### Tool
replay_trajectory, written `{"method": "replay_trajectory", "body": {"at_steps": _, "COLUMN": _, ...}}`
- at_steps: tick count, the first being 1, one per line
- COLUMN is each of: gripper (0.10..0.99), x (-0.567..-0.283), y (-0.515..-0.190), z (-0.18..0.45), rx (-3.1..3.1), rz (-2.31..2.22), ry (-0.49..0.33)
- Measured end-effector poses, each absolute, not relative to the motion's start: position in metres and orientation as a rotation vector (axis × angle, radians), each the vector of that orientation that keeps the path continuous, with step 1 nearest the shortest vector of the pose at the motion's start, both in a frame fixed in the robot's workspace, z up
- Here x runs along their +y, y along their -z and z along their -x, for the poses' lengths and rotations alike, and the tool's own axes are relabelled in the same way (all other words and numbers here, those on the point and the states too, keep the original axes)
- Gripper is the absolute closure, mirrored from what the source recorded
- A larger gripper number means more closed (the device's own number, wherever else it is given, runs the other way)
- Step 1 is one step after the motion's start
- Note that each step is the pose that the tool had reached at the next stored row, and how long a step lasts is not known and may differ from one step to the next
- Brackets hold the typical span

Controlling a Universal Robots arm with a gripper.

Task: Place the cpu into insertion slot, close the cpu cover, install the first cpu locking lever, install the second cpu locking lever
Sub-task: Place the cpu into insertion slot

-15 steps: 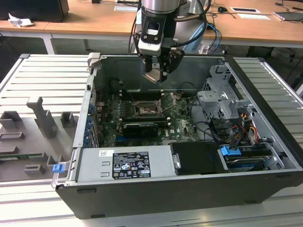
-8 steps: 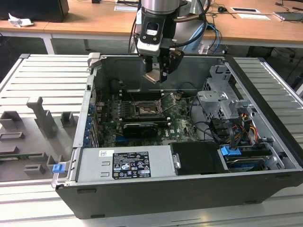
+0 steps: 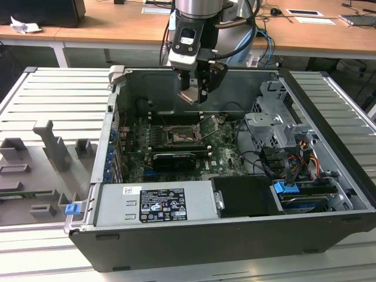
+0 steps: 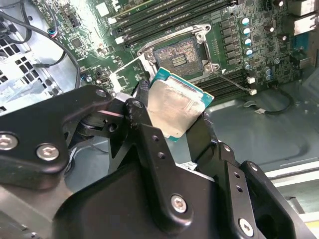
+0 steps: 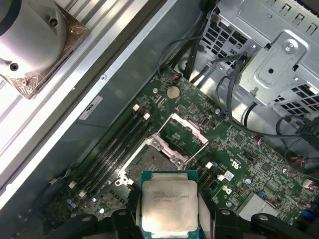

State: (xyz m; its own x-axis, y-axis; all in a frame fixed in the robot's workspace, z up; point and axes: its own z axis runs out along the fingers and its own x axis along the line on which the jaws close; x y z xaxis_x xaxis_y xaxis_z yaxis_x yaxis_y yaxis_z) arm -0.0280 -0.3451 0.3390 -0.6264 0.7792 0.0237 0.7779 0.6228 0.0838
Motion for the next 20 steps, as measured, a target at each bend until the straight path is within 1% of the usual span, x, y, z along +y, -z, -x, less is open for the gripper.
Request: {"method": "replay_trajectory", "body": {"at_steps": 20, "gripper": 0.541, "x": -0.3451, "y": -0.3314, "z": 0.0279, "rx": 2.557, "rz": -1.771, "ry": -0.127}}
